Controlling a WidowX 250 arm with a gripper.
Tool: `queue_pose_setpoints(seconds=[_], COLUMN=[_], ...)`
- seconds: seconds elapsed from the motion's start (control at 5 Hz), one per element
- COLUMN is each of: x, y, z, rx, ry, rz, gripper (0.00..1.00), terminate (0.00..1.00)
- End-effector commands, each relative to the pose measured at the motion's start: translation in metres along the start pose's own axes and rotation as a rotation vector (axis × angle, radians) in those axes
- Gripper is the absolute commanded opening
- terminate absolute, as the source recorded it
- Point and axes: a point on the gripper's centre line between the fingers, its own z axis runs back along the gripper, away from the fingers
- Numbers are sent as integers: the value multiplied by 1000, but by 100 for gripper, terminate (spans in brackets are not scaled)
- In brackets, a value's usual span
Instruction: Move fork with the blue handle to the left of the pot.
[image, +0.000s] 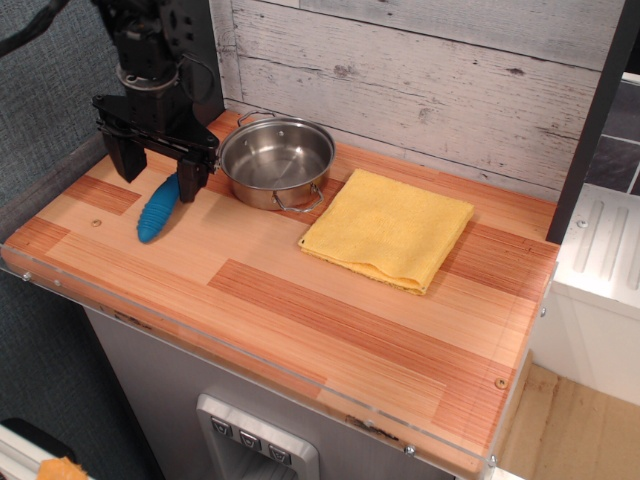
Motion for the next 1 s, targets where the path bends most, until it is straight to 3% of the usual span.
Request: queue_pose_setpoints(seconds=[0.0,0.2,0.6,0.8], x=[3,-6,-28,-37], y=[-12,-24,-52,-65], z=[65,76,107,123], rx=[0,-51,-96,-100], ry=[-38,-50,-37,-37], rz=[-13,-9,4,15], gripper=[100,100,100,100], terminate=[0,0,0,100])
